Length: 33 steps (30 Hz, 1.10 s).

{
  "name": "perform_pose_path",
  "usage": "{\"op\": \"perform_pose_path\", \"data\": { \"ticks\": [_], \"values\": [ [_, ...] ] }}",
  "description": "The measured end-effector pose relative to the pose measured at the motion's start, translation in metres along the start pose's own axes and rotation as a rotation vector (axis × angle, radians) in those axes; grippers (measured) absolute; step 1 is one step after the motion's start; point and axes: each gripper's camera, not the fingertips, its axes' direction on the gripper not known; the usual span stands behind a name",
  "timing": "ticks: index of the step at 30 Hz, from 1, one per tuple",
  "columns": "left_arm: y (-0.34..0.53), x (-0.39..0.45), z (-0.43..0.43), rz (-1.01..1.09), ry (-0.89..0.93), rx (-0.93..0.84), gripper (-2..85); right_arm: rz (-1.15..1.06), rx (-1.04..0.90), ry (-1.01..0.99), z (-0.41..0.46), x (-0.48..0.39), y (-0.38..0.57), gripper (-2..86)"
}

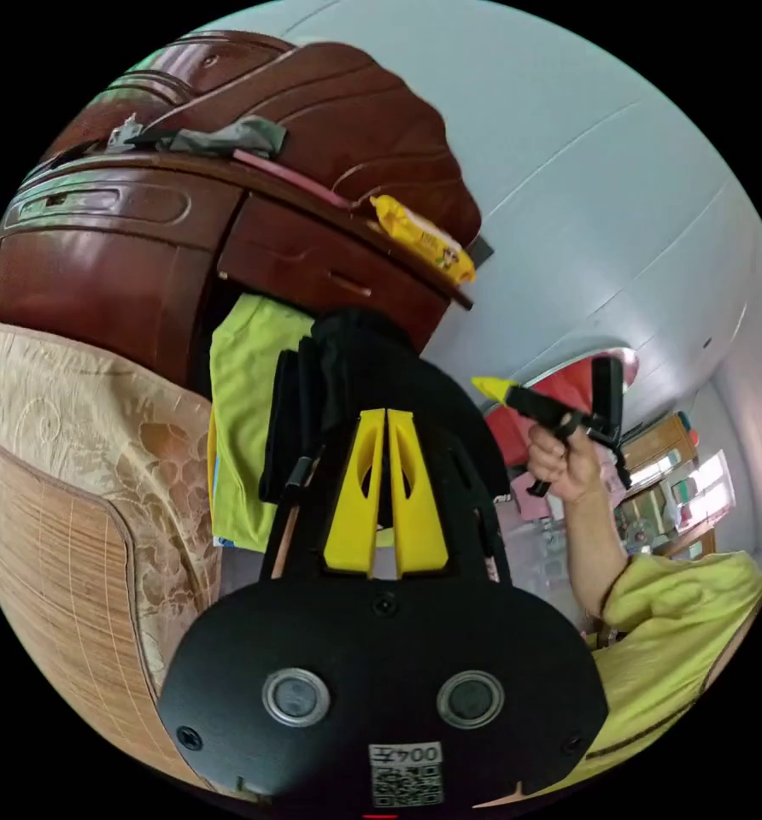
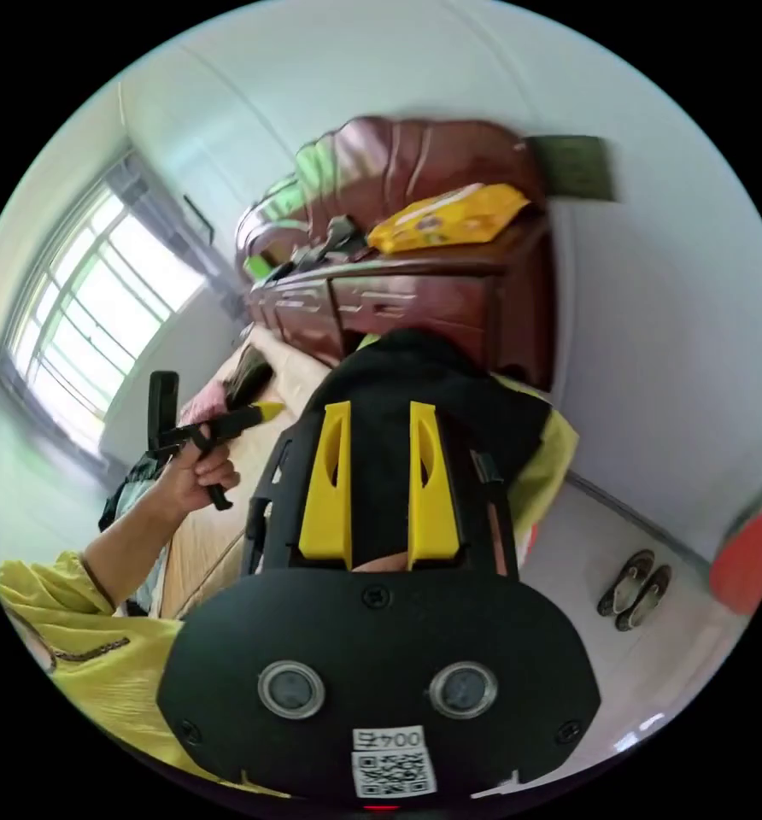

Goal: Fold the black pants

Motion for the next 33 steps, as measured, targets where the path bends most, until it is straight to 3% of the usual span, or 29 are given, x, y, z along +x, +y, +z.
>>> {"op": "perform_pose_path", "data": {
  "ticks": [6,13,16,21,26,30,33],
  "values": [
    [-0.017,-0.014,0.028,-0.181,-0.046,-0.129,0.3,-0.006,-0.25,0.104,0.108,0.01,-0.031,8.2],
    [-0.042,0.025,-0.045,-0.167,0.024,0.023,0.1,-0.102,-0.034,0.023,0.02,0.003,0.033,7.8],
    [-0.039,0.034,-0.082,-0.187,0.06,0.091,0.1,-0.077,-0.138,0.112,0.047,0.028,0.061,6.7],
    [-0.01,0.052,-0.15,-0.122,-0.105,0.047,0.1,-0.088,0.066,0.03,0.013,0.02,0.062,5.3],
    [0.073,0.053,-0.245,-0.242,-0.265,0.043,0.2,-0.175,0.056,-0.245,0.054,-0.019,0.072,5.4],
    [0.144,0.054,-0.316,-0.442,-0.278,0.163,0.3,-0.077,-0.201,-0.575,0.182,-0.034,0.102,5.6],
    [0.195,0.066,-0.373,-0.587,-0.368,0.252,0.5,-0.025,-0.316,-0.692,0.255,-0.053,0.121,7.5]
  ]
}}
